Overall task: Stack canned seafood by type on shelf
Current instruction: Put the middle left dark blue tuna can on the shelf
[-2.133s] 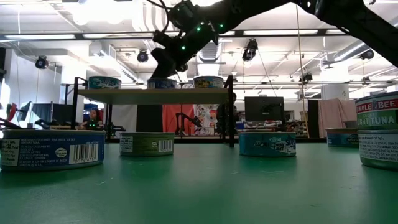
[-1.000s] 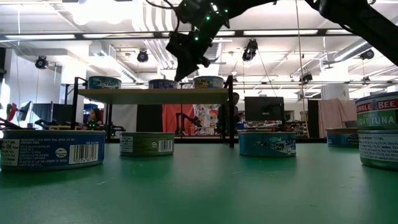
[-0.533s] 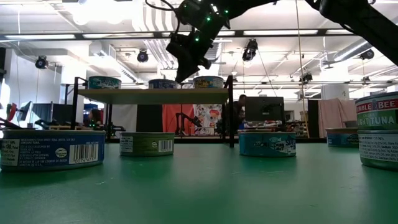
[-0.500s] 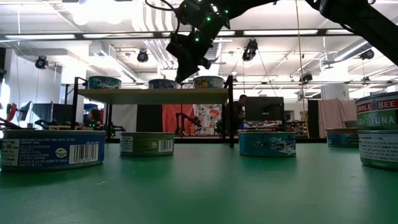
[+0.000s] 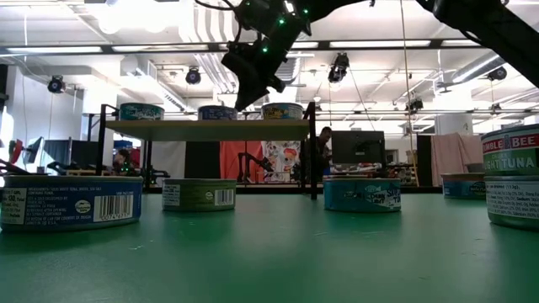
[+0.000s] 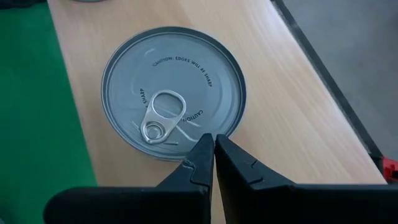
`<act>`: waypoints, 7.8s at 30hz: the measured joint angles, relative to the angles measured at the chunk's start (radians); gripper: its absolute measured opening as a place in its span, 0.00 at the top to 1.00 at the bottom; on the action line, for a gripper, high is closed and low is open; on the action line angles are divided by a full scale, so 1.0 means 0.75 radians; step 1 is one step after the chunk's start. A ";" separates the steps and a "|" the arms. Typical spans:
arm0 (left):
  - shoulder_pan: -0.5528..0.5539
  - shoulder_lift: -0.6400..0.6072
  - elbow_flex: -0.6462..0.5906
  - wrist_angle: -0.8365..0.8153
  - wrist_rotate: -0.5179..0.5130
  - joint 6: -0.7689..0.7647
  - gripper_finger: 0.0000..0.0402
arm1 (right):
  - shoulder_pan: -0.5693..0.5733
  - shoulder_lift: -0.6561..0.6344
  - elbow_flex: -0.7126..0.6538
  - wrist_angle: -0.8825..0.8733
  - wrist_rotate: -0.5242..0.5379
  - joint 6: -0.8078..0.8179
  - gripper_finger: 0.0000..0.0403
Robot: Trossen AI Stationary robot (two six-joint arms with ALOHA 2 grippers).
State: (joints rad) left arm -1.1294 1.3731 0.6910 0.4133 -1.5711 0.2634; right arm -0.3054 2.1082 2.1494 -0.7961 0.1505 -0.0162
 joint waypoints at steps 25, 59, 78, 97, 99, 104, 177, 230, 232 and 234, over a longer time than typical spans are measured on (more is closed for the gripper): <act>0.002 0.000 0.000 -0.004 0.000 0.007 0.53 | -0.022 0.074 0.080 0.187 -0.267 -0.174 0.98; 0.003 0.000 0.000 -0.006 0.000 0.006 0.53 | -0.050 0.136 0.077 0.316 -0.234 -0.164 0.98; 0.003 0.000 0.000 -0.006 0.000 0.006 0.53 | -0.075 0.136 0.071 0.341 -0.227 -0.108 0.98; 0.003 0.000 0.000 -0.006 0.000 0.006 0.53 | -0.103 0.136 0.054 0.347 -0.196 -0.076 0.98; 0.003 0.000 0.000 -0.006 0.000 0.006 0.53 | -0.105 0.136 0.049 0.348 -0.172 -0.065 0.98; 0.003 0.000 0.000 -0.006 0.000 0.006 0.53 | -0.106 0.136 0.047 0.354 -0.074 -0.067 0.98; 0.003 -0.001 0.000 -0.008 0.000 -0.010 0.53 | -0.062 0.047 0.050 0.055 -0.091 0.351 0.98; 0.003 -0.001 0.000 -0.015 0.000 -0.005 0.53 | -0.117 0.072 0.001 0.346 -0.141 -0.202 0.98; 0.003 -0.001 0.000 -0.015 0.000 -0.005 0.53 | -0.117 0.072 -0.001 0.306 -0.131 -0.201 0.98; 0.003 -0.001 0.000 -0.015 0.000 -0.005 0.53 | -0.115 0.072 -0.001 0.271 -0.130 -0.197 0.98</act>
State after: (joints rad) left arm -1.1275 1.3727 0.6910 0.4023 -1.5711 0.2600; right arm -0.3915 2.1620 2.1485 -0.5930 0.0528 -0.1638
